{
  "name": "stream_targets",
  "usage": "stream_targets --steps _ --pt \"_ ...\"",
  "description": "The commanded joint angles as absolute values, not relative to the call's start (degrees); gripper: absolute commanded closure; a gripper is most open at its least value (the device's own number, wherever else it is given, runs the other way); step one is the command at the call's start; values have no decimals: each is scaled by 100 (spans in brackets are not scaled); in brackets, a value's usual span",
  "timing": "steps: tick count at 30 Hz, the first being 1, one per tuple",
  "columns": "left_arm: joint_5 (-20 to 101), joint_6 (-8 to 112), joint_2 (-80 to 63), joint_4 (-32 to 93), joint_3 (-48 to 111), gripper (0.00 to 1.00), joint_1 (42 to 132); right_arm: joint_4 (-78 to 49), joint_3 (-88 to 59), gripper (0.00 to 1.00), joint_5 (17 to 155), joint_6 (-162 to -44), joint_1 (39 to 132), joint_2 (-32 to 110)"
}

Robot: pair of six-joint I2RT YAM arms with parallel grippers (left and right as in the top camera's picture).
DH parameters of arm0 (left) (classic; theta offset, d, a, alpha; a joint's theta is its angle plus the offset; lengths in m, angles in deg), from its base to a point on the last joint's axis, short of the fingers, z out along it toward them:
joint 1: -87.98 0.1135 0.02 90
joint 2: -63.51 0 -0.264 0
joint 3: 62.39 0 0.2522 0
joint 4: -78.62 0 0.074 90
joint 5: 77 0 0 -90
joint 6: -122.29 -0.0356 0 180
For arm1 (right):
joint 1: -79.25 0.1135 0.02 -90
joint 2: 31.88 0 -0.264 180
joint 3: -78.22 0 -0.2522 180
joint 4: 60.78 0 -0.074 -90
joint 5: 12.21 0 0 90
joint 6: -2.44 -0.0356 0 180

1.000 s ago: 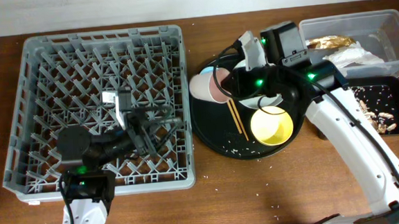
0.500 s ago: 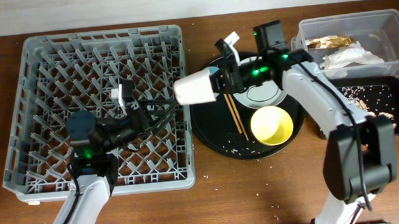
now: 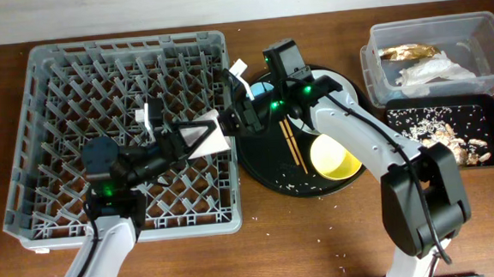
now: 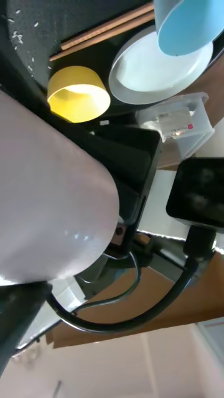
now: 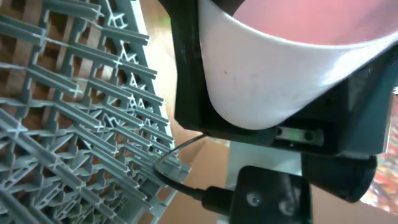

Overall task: Sort waste into correct bins and load items into the dishwasher rack
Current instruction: 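Pass the pink cup from right gripper to left gripper over the rack, then lower the pink cup into the rack with left gripper and release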

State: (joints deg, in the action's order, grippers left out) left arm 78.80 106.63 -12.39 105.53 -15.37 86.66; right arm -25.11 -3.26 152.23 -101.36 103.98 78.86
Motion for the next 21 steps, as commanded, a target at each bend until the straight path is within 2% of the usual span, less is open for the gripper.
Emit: stream_targets --steps 1,3,5,8,10,13,16,18,19,21 --pt "7921 10665 -1268 10598 -1474 53 8666 -2543 -326 96 14949 -10309 10512 7877" --pt "7921 10665 -1268 10601 -1474 53 8666 -2543 -326 81 14949 -10307 10512 7877" --pt "7921 10655 -1268 10701 -1474 53 8666 -2546 -326 55 14893 -10305 10477 7877" --pt "8000 10561 -1268 11691 -1474 53 8692 -2541 -326 40 14753 -10309 10038 7877" --pt "7934 9715 -1268 11510 -1472 54 8889 -2194 -322 29 14232 -10451 9212 7864" --pt "6682 8093 -1268 9449 -1432 53 8991 -1278 -256 20 13227 -9918 8621 7516" --pt "5281 6301 -1268 6472 -248 53 8825 -203 -16 7 11242 -9629 8468 6942" --pt "3749 5175 -1268 3939 1077 53 8283 101 19 1 10314 -9634 8466 6697" --pt "2728 4788 -1268 2780 1733 53 7770 116 19 1 10259 -9638 8444 6684" --pt "1917 4758 -1292 2087 1859 53 7103 149 17 1 10259 -9636 8444 6684"
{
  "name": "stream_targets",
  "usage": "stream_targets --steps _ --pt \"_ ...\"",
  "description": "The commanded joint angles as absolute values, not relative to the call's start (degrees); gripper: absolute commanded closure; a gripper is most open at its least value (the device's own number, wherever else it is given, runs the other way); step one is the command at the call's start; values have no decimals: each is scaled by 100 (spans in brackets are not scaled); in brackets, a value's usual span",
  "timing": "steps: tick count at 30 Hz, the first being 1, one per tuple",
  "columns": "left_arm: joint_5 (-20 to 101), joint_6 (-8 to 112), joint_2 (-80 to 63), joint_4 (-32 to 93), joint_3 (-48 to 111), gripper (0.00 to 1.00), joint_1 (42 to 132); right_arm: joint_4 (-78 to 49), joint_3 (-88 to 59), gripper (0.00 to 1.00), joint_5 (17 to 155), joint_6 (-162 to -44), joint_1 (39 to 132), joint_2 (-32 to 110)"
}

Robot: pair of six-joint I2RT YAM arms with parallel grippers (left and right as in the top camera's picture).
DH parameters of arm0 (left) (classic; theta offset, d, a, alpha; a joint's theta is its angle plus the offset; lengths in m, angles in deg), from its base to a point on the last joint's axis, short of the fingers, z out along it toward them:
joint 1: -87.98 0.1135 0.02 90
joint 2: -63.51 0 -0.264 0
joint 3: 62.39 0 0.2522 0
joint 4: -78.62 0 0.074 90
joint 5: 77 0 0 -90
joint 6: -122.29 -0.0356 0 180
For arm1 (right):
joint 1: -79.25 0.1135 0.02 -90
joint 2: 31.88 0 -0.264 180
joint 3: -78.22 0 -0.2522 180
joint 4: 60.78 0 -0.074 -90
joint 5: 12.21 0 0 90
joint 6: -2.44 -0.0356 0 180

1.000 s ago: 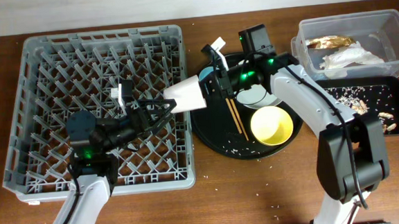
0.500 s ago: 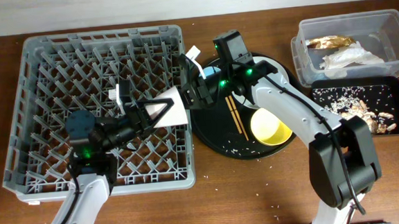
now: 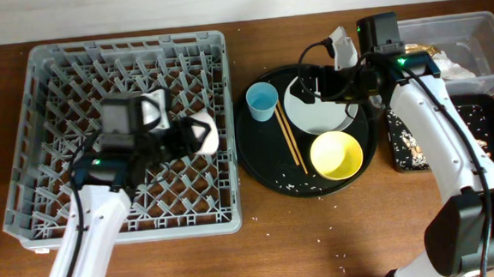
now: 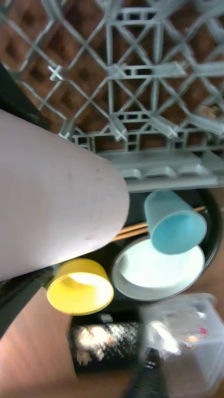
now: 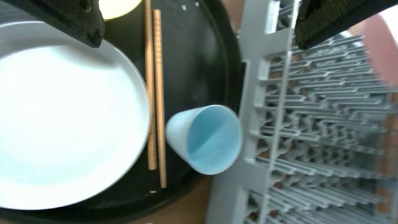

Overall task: Sort waste into correct bins and load items into the dishwasher rack
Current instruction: 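Lower the pink cup into the rack with left gripper and release, then grasp the light-blue cup with right gripper and move it toward left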

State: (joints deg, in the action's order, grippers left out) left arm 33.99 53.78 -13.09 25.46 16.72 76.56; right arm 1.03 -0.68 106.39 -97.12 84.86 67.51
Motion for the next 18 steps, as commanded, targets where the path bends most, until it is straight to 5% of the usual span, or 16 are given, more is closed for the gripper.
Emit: stream_targets --steps 1,8,9,10,12,18 --pt "1581 4760 -1390 1746 1859 53 6838 176 17 1 10252 -9634 8447 6684" --pt "1364 4810 -3291 1167 1859 52 6124 355 17 0 10255 -9634 8449 6690" --pt "1362 4832 -3403 1139 1859 28 6124 353 17 0 10255 -9636 8455 6699" --pt "1360 4830 -3401 1167 1864 15 6126 309 17 0 10255 -9636 8490 6732" --pt "1362 4830 -3396 1056 2181 8 6126 -12 17 1 10228 -9785 8704 6955" --pt "1362 4959 -3388 820 4192 9 6178 -1571 17 46 8760 -11256 9441 8168"
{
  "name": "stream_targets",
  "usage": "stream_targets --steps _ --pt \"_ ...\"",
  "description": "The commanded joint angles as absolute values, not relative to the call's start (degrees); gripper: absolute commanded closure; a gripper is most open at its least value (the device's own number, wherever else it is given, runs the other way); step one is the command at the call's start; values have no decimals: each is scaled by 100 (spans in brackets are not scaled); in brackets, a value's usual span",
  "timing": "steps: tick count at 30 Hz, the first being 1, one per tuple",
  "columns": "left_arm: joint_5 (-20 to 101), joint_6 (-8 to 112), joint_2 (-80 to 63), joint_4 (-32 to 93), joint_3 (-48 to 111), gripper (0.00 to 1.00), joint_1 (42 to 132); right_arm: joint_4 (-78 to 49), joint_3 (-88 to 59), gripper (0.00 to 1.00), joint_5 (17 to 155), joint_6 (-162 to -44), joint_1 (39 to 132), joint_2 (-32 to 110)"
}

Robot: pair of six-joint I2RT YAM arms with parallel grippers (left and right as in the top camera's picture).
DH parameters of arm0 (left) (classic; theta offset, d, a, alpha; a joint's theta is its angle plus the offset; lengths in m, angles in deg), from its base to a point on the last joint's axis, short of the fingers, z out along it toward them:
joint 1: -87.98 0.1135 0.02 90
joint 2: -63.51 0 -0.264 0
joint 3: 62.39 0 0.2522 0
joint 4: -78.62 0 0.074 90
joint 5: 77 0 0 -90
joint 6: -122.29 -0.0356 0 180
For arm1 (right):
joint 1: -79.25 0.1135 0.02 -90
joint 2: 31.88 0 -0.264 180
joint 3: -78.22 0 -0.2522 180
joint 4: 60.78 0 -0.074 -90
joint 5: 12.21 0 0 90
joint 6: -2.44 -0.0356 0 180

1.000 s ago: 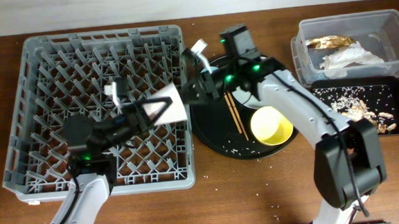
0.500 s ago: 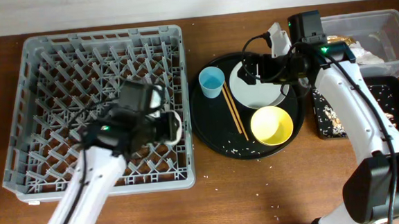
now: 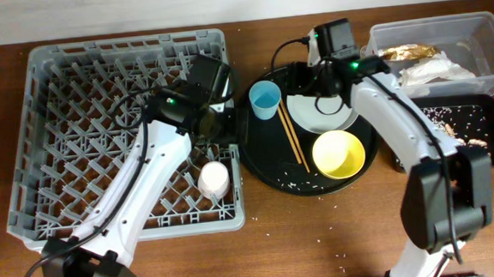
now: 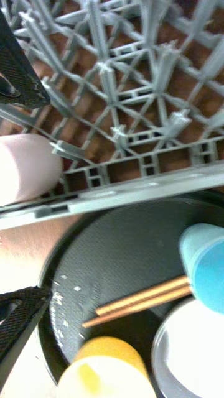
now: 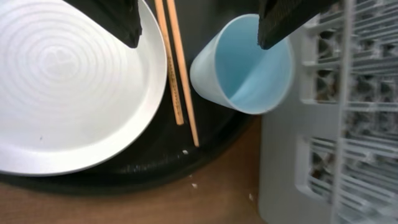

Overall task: Sort waste into correct bins and load items into the dishwasher rack
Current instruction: 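Grasp the light-blue cup with right gripper and move it toward left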

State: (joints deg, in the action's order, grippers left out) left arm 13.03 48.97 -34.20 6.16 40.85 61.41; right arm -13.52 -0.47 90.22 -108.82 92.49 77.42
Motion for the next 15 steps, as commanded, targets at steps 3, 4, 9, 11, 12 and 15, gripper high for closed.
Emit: stream_targets --steps 3,4,9,11,12,15 --pt "1360 5114 -3390 850 4192 10 6347 -1838 17 55 8786 -11363 9666 8662" --pt "1358 5203 -3390 855 4192 9 6404 -1855 17 67 8786 -11365 9732 8780" --pt "2918 5175 -3388 861 4128 2 6946 -1693 19 96 10950 -11306 9159 7995" --pt "5128 4412 -3390 1132 3938 1 7429 -1864 19 96 12853 -10897 8757 7759" --pt "6726 3807 -3390 1539 3757 1 7658 -1945 15 96 13664 -10716 8659 7772" --pt "8863 3341 -3401 2546 3156 1 8069 -2294 6 96 14952 -10425 8768 7776"
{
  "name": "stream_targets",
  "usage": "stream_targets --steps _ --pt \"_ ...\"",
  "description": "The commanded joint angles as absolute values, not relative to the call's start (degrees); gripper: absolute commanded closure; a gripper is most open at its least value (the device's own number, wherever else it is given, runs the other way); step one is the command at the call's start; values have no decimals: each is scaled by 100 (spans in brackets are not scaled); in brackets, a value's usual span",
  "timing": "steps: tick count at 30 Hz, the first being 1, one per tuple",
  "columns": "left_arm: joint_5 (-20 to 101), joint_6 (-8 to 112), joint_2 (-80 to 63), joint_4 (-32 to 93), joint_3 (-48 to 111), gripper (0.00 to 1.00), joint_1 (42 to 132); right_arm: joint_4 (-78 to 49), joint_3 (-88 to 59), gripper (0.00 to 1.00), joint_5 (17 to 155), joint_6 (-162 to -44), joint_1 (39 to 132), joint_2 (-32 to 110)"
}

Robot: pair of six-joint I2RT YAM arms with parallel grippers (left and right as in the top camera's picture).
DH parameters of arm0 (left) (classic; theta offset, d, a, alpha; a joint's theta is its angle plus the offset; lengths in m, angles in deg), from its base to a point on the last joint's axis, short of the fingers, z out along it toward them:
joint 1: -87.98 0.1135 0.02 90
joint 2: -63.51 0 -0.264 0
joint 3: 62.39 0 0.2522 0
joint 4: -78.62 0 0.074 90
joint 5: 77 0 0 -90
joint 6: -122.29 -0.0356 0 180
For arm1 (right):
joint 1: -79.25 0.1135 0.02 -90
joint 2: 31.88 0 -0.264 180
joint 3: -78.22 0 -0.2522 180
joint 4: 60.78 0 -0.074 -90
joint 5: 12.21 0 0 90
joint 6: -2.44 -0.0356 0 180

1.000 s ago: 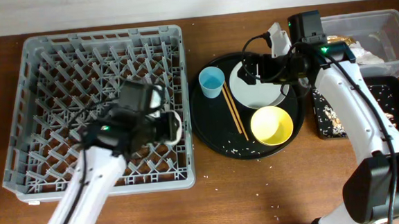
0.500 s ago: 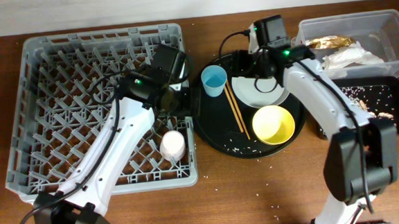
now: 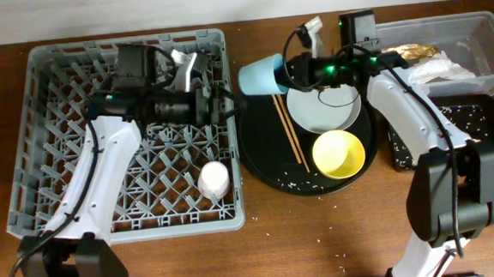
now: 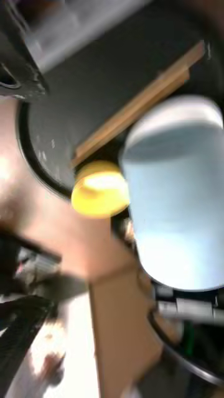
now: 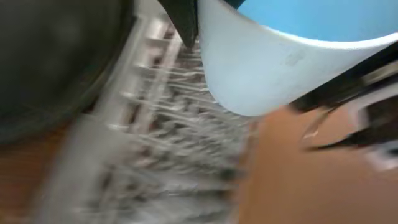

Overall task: Sort waste into correct bins and load items into the dishwasher rack
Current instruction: 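Grasp the light-blue cup with right gripper and move it toward left, then take the light-blue cup from the right gripper with left gripper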

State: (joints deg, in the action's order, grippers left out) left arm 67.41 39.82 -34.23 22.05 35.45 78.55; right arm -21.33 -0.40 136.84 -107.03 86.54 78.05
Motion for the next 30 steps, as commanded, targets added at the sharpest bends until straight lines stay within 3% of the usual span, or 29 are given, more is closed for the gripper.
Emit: stream_targets --steps 1,9,12,16,18,19,20,21,22,23,25,28,29,30 --pt "9357 3278 -3401 2887 2902 1 8119 -2327 6 96 14995 -10425 8932 7776" --pt "10068 3262 -3405 3615 2524 1 8432 -2609 6 96 15013 -10432 9773 7798" --pt "10072 3265 -3405 3611 2524 2 8441 -2753 6 96 14226 -10790 9990 7798" --pt "10092 3265 -3405 3585 2524 37 8441 -2968 6 96 14007 -11015 10053 7805" --pt "10092 3265 -3405 3591 2524 46 8441 -2946 6 96 14005 -11013 10110 7809" --pt "10089 3265 -3405 3595 2524 46 8441 -2924 6 96 14012 -11017 10140 7809" --pt "10103 3267 -3403 3620 2526 24 8484 -2919 6 96 14014 -11057 10160 7809" --pt "10304 3267 -3403 3716 2526 13 8554 -2919 6 96 14053 -11063 10180 7809" --pt "10317 3315 -3403 3786 2537 7 8670 -2922 6 96 14049 -11157 10178 7809" --pt "10317 3315 -3403 3786 2535 7 8749 -2930 6 96 14051 -11179 10169 7809" --pt "10317 3332 -3403 3783 2535 11 8921 -2930 6 96 14049 -11192 10169 7809" --pt "10317 3332 -3403 3783 2535 30 8954 -3066 6 96 13927 -11286 10171 7809" --pt "10317 3332 -3403 3775 2535 45 8926 -3295 6 96 13846 -11360 10175 7809" --pt "10317 3332 -3403 3762 2535 47 8858 -3387 6 96 13767 -11363 10175 7809"
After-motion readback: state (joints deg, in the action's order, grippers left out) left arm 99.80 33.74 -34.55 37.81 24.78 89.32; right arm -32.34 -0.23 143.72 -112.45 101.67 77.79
